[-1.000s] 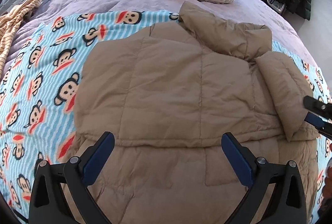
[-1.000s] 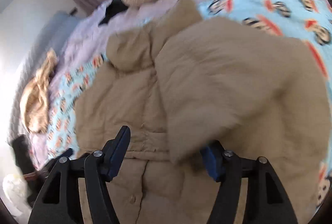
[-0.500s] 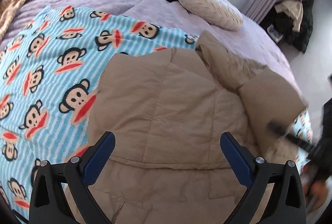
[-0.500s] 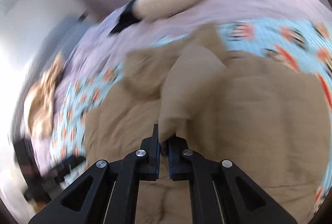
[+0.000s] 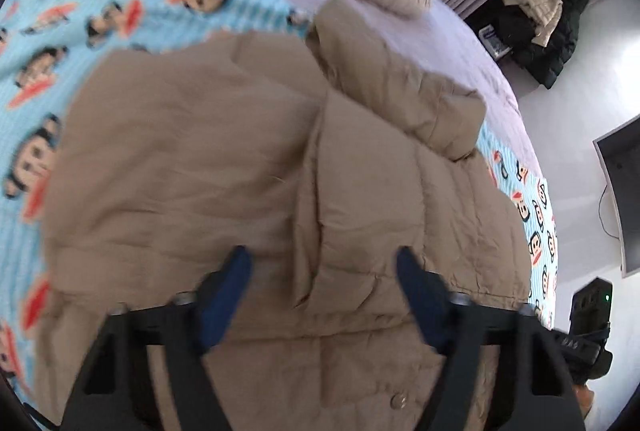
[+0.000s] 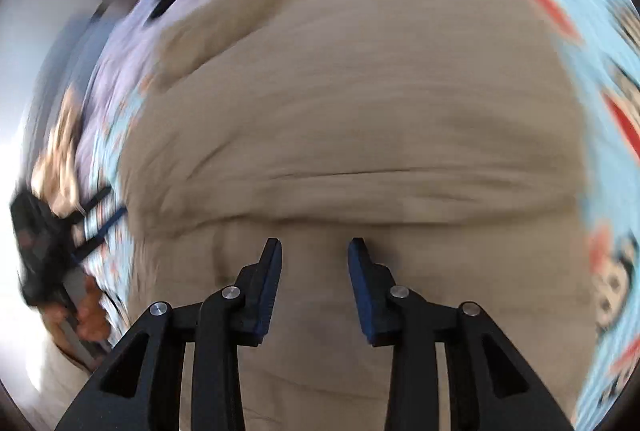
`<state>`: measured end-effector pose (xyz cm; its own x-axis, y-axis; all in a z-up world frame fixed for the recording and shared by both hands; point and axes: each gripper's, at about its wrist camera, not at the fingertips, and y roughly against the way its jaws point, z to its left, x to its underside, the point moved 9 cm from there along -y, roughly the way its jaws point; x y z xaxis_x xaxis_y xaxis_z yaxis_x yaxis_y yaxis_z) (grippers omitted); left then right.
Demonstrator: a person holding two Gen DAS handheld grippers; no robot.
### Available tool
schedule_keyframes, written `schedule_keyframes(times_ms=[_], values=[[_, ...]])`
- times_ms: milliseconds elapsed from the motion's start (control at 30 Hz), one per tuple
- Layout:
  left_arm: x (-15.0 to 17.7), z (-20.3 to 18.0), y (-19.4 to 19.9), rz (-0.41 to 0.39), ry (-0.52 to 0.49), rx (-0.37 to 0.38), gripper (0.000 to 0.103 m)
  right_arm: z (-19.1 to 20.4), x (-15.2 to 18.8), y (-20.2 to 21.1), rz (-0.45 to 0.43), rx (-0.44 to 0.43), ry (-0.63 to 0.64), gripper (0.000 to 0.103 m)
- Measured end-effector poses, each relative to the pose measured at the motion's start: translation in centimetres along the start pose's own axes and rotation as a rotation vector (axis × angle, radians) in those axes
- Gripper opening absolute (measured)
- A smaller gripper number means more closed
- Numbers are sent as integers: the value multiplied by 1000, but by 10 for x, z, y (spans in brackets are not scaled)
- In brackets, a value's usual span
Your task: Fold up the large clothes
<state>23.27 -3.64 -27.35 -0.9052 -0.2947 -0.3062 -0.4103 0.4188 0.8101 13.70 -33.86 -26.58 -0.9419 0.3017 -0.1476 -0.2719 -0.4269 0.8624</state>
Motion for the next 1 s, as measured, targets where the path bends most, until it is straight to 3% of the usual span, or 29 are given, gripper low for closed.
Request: schedule_keyframes(times_ms=[33,133,167,200,300,467,700,833,933,1000], values=[[1,-4,-9,26,11,20,25,-19,-5,10,-26,-11,-71,38],[3,-9,-12,22,23,12,13,-55,-21,28,-110,-48,-195,35],[6,-11,-7,10,2,8,13,-57,-25,30,-132,-46,-202,15],[8,-10,-5,3,-12,-2,13,-59,-31,31,-145,-32,-197,7],[19,6,-7,11,-50,-78,13,-53,-36,24,-148,-7,-123,6],[25,18,-9,14,-37,-94,13,-32,-34,-9,-122,53,-55,6],[20,37,35,-40,-69,-245,13,-32,-28,4,-68,62,-25,7],[11,48,55,-69,-43,-248,13,-23,-21,34,-104,56,12,8],[2,27,61,-97,-64,-175,13,-15,-34,61,-227,82,63,8],[-2,2,53,-94,-89,-104,13,-16,-46,66,-260,88,70,8]])
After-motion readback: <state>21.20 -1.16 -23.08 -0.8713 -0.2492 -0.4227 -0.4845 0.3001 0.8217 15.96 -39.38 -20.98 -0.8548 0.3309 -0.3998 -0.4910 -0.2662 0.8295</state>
